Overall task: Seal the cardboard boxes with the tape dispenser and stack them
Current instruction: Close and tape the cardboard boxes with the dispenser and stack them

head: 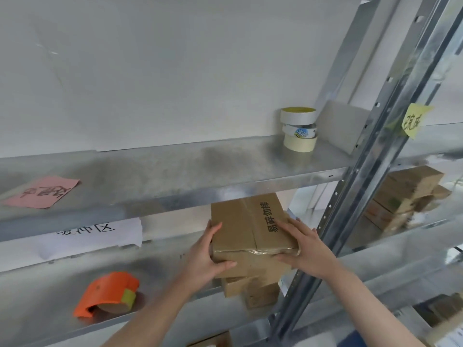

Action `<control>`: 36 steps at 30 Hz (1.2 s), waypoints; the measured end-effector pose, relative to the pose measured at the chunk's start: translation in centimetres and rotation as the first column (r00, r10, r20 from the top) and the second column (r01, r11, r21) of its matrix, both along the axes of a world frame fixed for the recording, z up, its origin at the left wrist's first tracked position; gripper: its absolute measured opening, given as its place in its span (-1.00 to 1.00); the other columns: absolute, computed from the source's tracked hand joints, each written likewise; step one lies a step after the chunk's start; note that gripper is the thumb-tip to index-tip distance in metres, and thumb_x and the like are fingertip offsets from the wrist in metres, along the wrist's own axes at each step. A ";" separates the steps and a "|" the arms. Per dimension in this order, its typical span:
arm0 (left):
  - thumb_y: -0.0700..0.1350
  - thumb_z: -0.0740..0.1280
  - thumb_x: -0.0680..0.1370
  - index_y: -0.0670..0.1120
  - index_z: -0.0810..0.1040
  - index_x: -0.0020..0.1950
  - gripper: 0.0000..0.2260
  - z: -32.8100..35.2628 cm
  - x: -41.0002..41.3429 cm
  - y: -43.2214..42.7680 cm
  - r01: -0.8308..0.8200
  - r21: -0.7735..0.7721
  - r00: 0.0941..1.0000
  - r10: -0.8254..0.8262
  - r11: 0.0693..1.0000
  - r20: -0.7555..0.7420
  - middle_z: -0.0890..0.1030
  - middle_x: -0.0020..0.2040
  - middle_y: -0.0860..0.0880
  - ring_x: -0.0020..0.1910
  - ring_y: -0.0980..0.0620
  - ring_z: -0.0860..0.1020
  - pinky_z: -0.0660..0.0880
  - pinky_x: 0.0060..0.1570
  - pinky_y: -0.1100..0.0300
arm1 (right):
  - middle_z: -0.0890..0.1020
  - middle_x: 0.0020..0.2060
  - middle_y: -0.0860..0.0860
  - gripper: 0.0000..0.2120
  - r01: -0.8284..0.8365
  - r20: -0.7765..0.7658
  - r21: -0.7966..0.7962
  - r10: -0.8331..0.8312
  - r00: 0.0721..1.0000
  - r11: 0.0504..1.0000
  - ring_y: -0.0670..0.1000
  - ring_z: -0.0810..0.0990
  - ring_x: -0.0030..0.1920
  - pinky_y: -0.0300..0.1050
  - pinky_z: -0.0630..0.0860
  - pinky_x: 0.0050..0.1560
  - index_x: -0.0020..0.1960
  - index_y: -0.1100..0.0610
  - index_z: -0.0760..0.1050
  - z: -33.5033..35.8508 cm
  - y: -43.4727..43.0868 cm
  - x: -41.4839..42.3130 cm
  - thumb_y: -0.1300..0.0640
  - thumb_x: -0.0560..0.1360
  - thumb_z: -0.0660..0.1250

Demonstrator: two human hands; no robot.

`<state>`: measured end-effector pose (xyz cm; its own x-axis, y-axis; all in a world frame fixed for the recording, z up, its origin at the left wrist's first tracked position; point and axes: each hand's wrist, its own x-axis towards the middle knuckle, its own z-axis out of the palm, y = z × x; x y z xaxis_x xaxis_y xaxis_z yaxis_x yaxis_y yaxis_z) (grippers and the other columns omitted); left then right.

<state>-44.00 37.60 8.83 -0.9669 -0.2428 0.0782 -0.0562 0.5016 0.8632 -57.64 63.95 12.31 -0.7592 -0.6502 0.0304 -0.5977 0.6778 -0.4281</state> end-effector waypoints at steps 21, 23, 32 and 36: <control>0.28 0.41 0.36 0.28 -0.12 0.52 -0.08 -2.4 -1.1 1.5 0.020 -0.175 0.989 0.007 0.984 0.150 -0.28 0.53 0.24 0.52 0.14 -0.24 -0.13 0.51 -0.03 | -0.07 0.57 -0.12 -0.12 -0.017 -0.001 0.136 0.017 1.000 0.991 0.01 -0.14 0.57 0.21 -0.13 0.52 0.52 -0.33 -0.16 -3.4 1.0 -3.0 -0.51 0.33 0.14; 0.41 0.31 0.32 0.24 -0.17 0.54 -0.05 -2.0 -0.7 1.3 0.047 -0.276 0.986 0.000 0.960 0.166 -0.32 0.51 0.24 0.51 0.15 -0.31 -0.21 0.50 -0.01 | -0.07 0.57 -0.14 -0.12 -0.019 -0.020 0.127 0.021 1.000 0.992 -0.02 -0.15 0.57 0.19 -0.16 0.51 0.52 -0.33 -0.15 -2.9 1.1 -2.6 -0.57 0.30 0.06; 0.55 -0.07 0.29 0.16 -0.15 0.56 -0.08 2.2 2.2 -0.4 0.143 -0.689 0.983 -0.019 0.711 0.185 -0.22 0.55 0.14 0.53 0.09 -0.26 -0.28 0.49 0.05 | -0.04 0.57 -0.13 -0.21 -0.004 -0.154 0.102 0.019 0.988 0.995 -0.09 -0.20 0.55 0.12 -0.24 0.50 0.52 -0.31 -0.09 1.7 0.9 2.1 -0.56 0.37 -0.04; 0.55 -0.15 0.26 0.14 -0.07 0.56 -0.06 3.1 6.2 -2.2 0.105 -0.689 0.991 -0.021 0.717 0.129 -0.15 0.56 0.14 0.54 0.10 -0.21 -0.28 0.48 0.07 | 0.04 0.57 -0.13 -0.21 0.004 -0.192 0.106 0.016 0.981 0.994 -0.05 -0.11 0.57 0.12 -0.17 0.55 0.53 -0.24 0.02 2.8 -1.1 6.8 -0.55 0.38 -0.06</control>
